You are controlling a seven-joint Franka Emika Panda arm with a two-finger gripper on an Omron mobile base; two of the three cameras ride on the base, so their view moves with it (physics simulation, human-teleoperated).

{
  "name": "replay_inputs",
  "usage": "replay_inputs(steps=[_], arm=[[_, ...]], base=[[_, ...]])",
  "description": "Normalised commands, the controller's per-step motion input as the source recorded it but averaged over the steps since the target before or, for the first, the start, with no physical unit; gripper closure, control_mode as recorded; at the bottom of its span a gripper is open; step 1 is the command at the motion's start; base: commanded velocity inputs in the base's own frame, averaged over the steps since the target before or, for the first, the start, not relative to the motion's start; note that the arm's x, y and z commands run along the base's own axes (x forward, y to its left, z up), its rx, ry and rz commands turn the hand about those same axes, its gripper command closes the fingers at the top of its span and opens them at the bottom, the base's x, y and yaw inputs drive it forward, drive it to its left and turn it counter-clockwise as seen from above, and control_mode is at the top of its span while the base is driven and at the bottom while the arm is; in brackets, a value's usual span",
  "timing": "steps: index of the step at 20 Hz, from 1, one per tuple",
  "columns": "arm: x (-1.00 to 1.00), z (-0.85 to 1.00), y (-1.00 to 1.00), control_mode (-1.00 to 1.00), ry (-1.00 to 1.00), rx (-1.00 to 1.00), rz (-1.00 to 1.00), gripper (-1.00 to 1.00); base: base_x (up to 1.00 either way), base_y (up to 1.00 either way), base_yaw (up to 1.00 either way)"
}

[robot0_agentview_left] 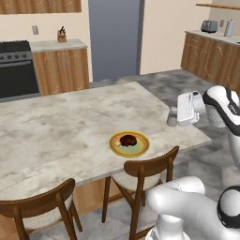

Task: Retrieve the shaker from the cabinet and place it next the steak on a plate on the dining table.

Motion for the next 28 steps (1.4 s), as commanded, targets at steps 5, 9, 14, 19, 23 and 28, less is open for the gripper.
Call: replay_inputs(steps=[5,9,14,19,23,28], arm=[[0.37,-0.26,-0.01,-1.00,0.05,0.00,0.02,1.00],[0.23,-0.29,0.00,-1.00,0.10,-0.01,0.00,1.00],[0.01,-0.47,0.00,-1.00,0.02,0.00,0.00,1.00],[0.00,-0.53,0.00,-1.00,0.01,0.01,0.00,1.00],[0.05,-0.39,0.08,-1.00,0.01,0.02,0.00,1.00],[0.10,-0.32,0.13,-1.00,0.00,0.05,0.00,1.00]], base=[[0.00,0.00,0.00],[0.00,0.00,0.00],[0.00,0.00,0.00],[0.00,0.00,0.00],[0.00,0.00,0.00],[0.00,0.00,0.00]])
